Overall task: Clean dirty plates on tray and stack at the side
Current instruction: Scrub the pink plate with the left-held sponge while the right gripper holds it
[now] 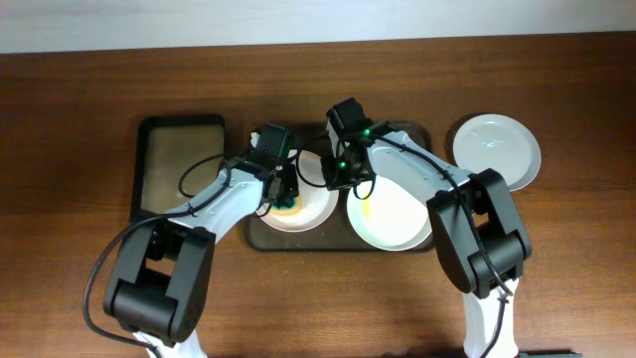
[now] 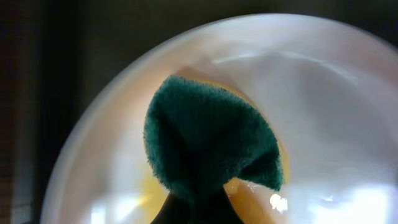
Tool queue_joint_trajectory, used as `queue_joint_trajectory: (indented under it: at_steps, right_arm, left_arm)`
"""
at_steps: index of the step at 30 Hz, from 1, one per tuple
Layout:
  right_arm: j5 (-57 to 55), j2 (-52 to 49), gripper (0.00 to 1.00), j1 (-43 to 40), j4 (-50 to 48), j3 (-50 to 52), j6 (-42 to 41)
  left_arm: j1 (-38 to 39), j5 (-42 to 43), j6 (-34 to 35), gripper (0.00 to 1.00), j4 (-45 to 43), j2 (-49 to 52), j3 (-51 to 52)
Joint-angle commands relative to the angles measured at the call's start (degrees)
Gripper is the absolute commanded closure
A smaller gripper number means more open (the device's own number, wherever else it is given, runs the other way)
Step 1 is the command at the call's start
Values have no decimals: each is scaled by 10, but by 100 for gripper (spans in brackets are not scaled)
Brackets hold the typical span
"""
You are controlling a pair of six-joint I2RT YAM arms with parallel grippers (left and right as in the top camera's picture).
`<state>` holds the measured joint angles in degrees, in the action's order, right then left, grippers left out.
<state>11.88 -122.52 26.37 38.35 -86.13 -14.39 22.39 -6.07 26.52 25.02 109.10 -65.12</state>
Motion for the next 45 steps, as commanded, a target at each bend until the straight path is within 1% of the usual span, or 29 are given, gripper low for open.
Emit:
queue_joint_trajectory:
  at_steps: [1,4,8,9,11,12,15,16,17,19,28,32,33,36,39,40,42,45]
  right_arm:
    - [-35,-16,96,10,9,18,4]
    - [-36,-16,96,10,9,19,4]
    - [-38,-16,96,10,9,20,4]
    - [-38,-16,96,10,9,20,4]
    - [-38,-16,96,10,9,20,4]
    - [-38,-16,96,10,9,20,4]
    - [-38,-16,96,10,9,20,4]
    - [-38,-16,96,10,9,20,4]
    - [-37,-16,96,10,9,20,4]
    - [-37,-16,96,10,9,20,4]
    - [-37,-16,96,10,7,20,4]
    - [-38,-16,96,10,6,20,4]
    - [-38,-16,96,10,7,20,4]
    - [-38,-16,96,10,7,20,4]
    - [-38,-16,96,10,7,20,4]
    - [-38,-16,96,10,7,20,4]
    - [-38,-16,96,10,7,20,4]
    - [-37,-16,96,10,7,20,4]
  left_arm:
    - [-19,-219,-26,100,37,-18,23]
    - [-19,-257,-26,100,37,-59,23]
    - [-19,-248,-26,100,37,-105,23]
    - [-19,-231,-26,100,35,-113,23]
    - [-19,-167,-26,100,24,-127,23]
    - [-19,-114,-26,100,12,-129,23]
    - [-19,-6,-25,100,-16,-125,23]
    - [-19,24,-20,100,-27,-122,23]
    - [-19,36,-12,100,-35,-119,23]
    - [-19,37,8,100,-48,-107,23]
    - [-19,36,8,100,-62,-17,23]
    - [-19,-9,5,100,-58,6,23]
    - [-19,-29,-8,100,-56,6,23]
    - [-19,-113,-64,100,-43,2,23]
    - [-19,-233,-69,100,-5,-12,23]
    - [-19,-256,-69,100,5,-20,23]
    - [-19,-294,-69,100,18,-40,23]
    - [-19,-298,-69,100,21,-76,23]
